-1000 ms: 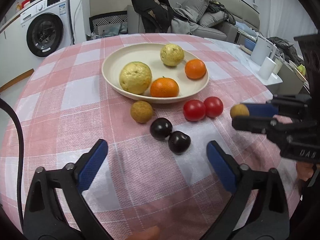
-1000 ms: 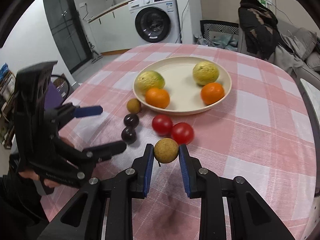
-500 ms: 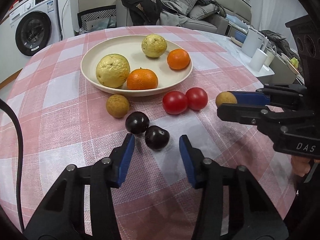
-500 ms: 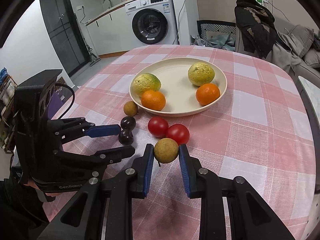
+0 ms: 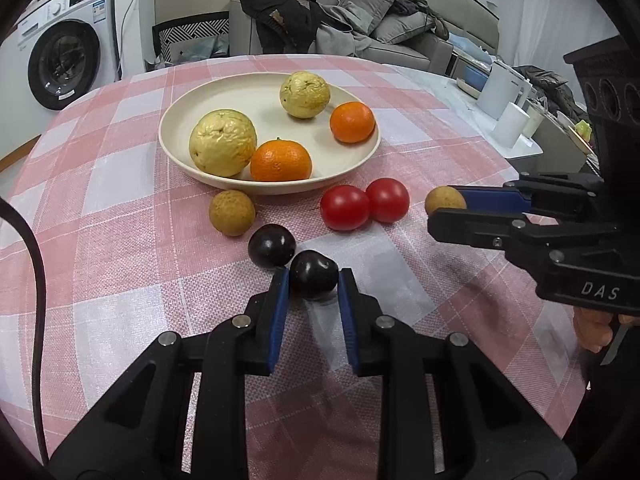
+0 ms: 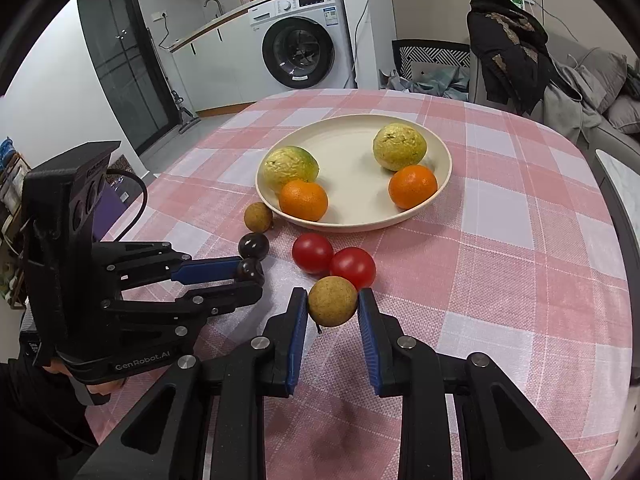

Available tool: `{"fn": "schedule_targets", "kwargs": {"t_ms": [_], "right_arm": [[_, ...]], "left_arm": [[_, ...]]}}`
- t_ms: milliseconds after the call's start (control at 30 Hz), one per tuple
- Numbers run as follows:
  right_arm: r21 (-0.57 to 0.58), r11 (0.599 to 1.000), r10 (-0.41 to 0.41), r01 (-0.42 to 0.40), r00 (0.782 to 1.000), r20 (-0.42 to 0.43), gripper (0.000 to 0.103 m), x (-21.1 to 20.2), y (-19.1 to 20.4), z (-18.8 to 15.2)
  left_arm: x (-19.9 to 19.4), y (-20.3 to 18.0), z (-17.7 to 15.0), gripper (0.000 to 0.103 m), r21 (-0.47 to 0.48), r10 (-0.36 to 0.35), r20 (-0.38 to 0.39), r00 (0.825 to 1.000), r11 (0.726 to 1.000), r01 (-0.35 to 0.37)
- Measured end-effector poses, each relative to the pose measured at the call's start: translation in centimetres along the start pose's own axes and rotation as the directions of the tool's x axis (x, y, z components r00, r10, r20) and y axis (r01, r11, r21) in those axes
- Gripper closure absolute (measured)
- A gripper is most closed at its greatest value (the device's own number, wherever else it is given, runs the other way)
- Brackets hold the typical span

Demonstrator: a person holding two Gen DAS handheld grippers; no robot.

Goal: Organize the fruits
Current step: 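Grasp a dark purple plum with the left tool while the right tool holds the brown fruit, then carry the brown fruit and plum onto the cream plate and open both tools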

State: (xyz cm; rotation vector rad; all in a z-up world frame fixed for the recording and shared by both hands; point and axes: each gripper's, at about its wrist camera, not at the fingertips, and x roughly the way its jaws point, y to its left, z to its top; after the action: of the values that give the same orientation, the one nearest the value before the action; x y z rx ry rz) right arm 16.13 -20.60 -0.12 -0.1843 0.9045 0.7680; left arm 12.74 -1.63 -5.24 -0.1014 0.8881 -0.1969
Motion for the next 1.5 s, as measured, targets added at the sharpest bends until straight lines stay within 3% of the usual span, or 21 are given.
{"fn": "schedule_targets", "kwargs": {"t_ms": [433, 800, 1500], "right_arm": [[0.040, 0.999, -0.012, 0.008, 0.995, 0.094, 0.076, -1.6, -0.7, 0.5], [0.082, 0.996, -0.045, 0.027, 0.975, 0.219, 0.076, -3.2, -1.5, 1.1], [0.091, 0.994, -0.070, 0.052, 0.975, 0.210, 0.076, -0.8, -1.2, 3.5]], "left_arm": [[-3.5, -0.2, 0.7, 0.081, 0.029, 0.010, 0.123, 0.992, 0.999, -0.014], [-4.8, 1.4, 2.3, 0.081, 0.000, 0.063, 0.185, 0.981, 0.998, -0.064], [-1.9, 3.4, 6.0, 0.081, -0.001, 0.118, 0.176, 0.977, 0.993, -0.120]]}}
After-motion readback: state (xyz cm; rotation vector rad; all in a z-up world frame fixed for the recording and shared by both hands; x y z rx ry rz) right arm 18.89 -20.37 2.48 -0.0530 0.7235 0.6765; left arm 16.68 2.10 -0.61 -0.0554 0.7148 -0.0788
